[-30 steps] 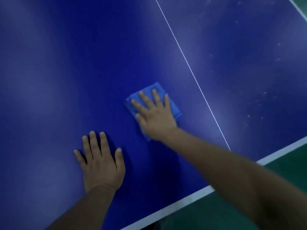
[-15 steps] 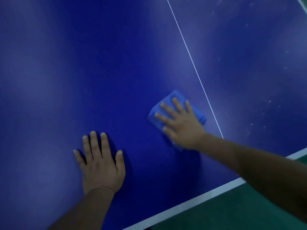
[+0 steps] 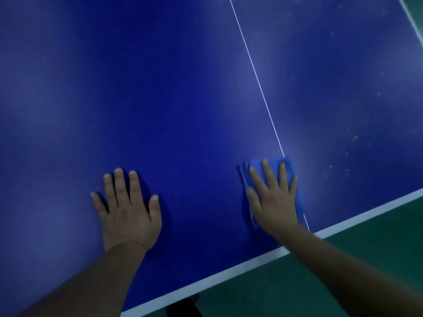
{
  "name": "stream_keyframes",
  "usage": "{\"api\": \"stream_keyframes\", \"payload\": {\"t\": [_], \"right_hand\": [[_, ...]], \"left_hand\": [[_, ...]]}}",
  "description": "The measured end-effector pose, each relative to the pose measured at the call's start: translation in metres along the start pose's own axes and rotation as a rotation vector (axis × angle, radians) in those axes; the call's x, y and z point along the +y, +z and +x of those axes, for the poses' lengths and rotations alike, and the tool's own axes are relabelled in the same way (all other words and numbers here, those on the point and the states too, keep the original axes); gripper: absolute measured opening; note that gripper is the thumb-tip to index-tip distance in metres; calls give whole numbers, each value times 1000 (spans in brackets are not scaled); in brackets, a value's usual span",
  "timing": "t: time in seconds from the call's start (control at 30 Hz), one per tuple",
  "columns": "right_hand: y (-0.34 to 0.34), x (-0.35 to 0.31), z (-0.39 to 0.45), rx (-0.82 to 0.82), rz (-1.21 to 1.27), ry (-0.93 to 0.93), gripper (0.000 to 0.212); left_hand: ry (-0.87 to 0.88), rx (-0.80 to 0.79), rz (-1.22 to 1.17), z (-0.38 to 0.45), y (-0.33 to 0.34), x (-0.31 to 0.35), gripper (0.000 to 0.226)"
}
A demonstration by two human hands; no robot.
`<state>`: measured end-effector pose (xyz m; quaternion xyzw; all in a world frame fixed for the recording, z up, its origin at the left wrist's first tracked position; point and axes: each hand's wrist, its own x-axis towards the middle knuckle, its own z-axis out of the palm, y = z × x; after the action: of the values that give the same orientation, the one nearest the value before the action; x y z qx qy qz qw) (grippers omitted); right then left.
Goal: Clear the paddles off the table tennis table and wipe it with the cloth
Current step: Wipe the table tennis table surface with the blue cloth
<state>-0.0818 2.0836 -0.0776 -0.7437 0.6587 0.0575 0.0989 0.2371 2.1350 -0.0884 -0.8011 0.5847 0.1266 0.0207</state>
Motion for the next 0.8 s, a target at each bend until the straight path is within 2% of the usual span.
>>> {"api": "stream_keyframes", "payload": {"t": [0.13, 0.2, 0.27, 0.33, 0.4, 0.43, 0.5, 0.6, 0.67, 0.7, 0.73, 0.8], "right_hand": [[-20, -40, 124, 105, 171, 345, 57], [-17, -71, 139, 101, 160, 378, 56], [-1, -103, 102, 146, 79, 189, 56], [19, -109, 20, 111, 32, -120, 55], [32, -77, -49, 77, 11, -300, 55], [31, -50, -59, 55, 3, -310, 56], [18, 6, -47, 32, -50, -159, 58], [-3, 63, 1, -4, 30, 319, 64], [-11, 63, 30, 56, 158, 581, 62], [-11, 49, 39, 84, 183, 650, 61], [-8, 29, 43, 92, 169, 649, 59], [8, -23, 26, 135, 86, 423, 58]], "left_hand": [[-10, -1, 3, 0, -3, 2, 76], [-16, -8, 8, -1, -3, 1, 76], [-24, 1, 3, 1, -2, -1, 76], [-22, 9, -14, 0, -1, 0, 75], [-24, 19, -15, -1, -1, 1, 74], [-24, 18, -13, -1, -1, 2, 74], [-26, 9, -5, -2, -2, 2, 75], [-36, 1, 4, -2, -5, 3, 73], [-35, 1, 7, -2, -6, 4, 69], [-33, 2, 3, -2, -6, 4, 68], [-29, 3, -3, -3, -6, 4, 68], [-27, 5, -9, -3, -6, 4, 68]]}}
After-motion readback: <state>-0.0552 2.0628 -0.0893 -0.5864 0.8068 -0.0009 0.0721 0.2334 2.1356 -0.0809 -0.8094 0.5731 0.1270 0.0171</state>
